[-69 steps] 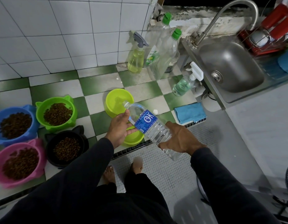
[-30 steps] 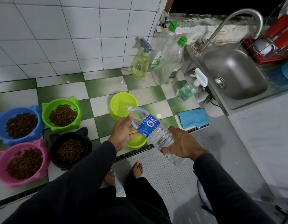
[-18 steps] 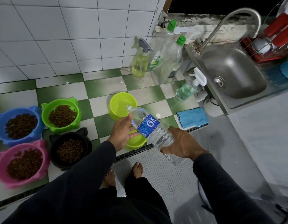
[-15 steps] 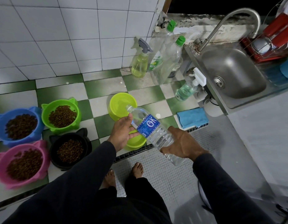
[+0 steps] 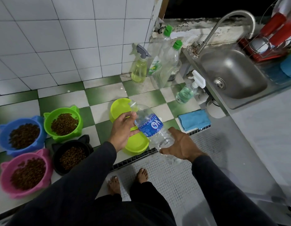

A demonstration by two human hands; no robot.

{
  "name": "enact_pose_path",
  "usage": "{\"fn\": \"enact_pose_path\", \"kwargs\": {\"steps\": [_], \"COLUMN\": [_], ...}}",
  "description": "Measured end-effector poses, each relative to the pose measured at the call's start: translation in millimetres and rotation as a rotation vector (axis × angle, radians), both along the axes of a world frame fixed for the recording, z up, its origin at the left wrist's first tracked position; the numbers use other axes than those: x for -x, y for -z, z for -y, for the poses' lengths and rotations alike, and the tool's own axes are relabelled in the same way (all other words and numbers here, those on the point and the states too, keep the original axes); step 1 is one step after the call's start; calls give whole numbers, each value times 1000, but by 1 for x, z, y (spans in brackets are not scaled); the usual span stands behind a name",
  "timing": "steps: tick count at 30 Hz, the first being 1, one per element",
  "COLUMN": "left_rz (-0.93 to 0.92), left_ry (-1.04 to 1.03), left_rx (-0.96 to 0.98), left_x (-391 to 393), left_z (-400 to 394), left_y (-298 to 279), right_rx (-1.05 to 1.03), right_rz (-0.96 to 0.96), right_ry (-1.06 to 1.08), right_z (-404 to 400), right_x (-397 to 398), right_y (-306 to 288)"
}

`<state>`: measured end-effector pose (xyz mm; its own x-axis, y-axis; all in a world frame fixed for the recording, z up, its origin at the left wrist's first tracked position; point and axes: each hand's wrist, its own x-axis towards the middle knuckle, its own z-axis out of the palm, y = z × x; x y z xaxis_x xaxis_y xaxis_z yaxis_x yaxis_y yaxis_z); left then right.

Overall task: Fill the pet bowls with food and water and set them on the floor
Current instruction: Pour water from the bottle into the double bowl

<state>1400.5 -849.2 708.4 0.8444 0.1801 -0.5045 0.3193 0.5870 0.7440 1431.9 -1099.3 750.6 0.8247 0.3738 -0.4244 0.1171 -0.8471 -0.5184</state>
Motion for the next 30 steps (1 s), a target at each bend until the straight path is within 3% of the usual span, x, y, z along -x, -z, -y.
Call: {"fn": "enact_pose_path", "kwargs": {"steps": [6,18,30], "left_rz": [79,267,491], "left_ry": [15,145,259], "left_rx": [-67,-235,-525], "left_x": [-15,-56,-83], "left_z": [-2,8,16], "left_y": [-30,-88,-101], "right_rx": [-113,-227,-532], "right_rz": [-1,175,82], "right_ry": [88,148,309], "right_z": [-3,-17,-27], "right_x": [-10,-40,-64], "right_y": [5,0,18]}}
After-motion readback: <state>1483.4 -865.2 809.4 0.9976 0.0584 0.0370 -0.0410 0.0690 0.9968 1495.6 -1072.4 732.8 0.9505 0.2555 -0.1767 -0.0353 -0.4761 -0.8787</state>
